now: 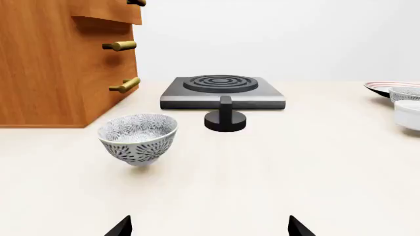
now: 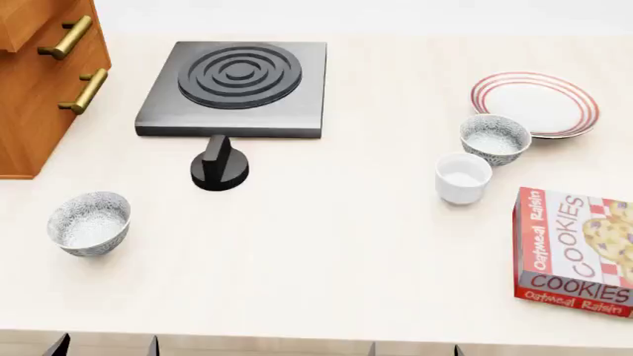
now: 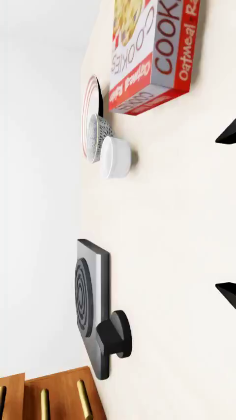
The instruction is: Pick the akita bowl between the plate and the ramekin and place it on the plate.
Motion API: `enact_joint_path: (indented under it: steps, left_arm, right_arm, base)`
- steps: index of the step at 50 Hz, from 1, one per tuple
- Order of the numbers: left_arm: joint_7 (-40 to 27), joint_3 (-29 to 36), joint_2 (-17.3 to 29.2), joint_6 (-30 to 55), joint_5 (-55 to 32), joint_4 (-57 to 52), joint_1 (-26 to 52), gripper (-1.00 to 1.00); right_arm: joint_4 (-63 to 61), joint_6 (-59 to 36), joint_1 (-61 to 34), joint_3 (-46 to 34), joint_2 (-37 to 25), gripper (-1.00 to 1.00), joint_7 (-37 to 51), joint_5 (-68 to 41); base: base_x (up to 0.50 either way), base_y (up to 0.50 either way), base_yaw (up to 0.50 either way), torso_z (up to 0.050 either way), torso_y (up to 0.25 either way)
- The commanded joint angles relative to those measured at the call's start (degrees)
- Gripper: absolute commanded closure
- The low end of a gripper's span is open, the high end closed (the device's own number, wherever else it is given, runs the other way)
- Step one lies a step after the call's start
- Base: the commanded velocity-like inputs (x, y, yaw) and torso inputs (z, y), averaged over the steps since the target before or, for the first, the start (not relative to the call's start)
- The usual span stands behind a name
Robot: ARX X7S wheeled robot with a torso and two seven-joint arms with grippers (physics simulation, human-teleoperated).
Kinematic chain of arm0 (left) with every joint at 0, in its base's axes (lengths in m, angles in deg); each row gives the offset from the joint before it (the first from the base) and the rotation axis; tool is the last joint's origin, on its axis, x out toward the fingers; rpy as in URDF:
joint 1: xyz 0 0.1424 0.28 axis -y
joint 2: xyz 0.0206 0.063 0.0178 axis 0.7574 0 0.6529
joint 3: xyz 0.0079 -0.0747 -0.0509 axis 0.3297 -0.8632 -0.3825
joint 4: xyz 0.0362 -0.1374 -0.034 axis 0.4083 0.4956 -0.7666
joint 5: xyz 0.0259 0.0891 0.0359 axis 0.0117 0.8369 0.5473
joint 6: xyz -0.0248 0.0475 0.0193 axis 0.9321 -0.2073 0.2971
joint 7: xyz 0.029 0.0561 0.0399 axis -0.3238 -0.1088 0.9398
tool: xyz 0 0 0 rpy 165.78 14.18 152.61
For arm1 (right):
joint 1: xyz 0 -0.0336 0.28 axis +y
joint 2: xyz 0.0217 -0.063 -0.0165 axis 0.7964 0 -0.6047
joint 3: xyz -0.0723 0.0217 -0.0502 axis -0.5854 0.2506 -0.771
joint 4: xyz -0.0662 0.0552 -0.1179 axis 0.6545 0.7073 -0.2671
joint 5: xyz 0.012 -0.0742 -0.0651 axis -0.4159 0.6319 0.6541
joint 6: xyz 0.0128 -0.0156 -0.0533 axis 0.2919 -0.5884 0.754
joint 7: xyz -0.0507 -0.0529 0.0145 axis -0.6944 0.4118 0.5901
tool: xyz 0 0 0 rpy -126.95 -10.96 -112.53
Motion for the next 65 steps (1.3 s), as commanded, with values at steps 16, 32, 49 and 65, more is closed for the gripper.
enact_joint_path:
  steps: [16, 32, 49, 65]
  left_arm:
    - [-4.4, 3.6, 3.0, 0.4, -2.9, 0.4, 0.4, -1.0]
    - [-7.7, 2.2, 6.6, 6.0, -4.6, -19.3, 1.3, -1.0]
    - [-8.1, -1.7, 10.0, 18.4, -12.2, -37.7, 4.2, -1.0]
    - [-8.9, -1.9, 10.8, 17.0, -12.0, -36.7, 4.4, -1.0]
  right_arm:
    - [-0.2, 1.2, 0.4, -3.6, -3.1, -1.0, 3.1, -3.3]
    - [-21.4, -10.4, 0.4, -0.8, -6.3, -1.0, 7.6, -6.0]
    - [-43.6, -22.5, -1.8, 2.1, -10.5, -1.0, 11.1, -5.8]
    - [-44.2, -21.6, -1.3, 2.5, -11.3, -1.0, 12.1, -5.8]
  base:
    - [0.0, 0.0, 0.0, 0.0, 0.0]
    - [0.23, 0.0, 0.0, 0.0, 0.0]
    - [0.5, 0.0, 0.0, 0.0, 0.0]
    - [0.5, 0.0, 0.0, 0.0, 0.0]
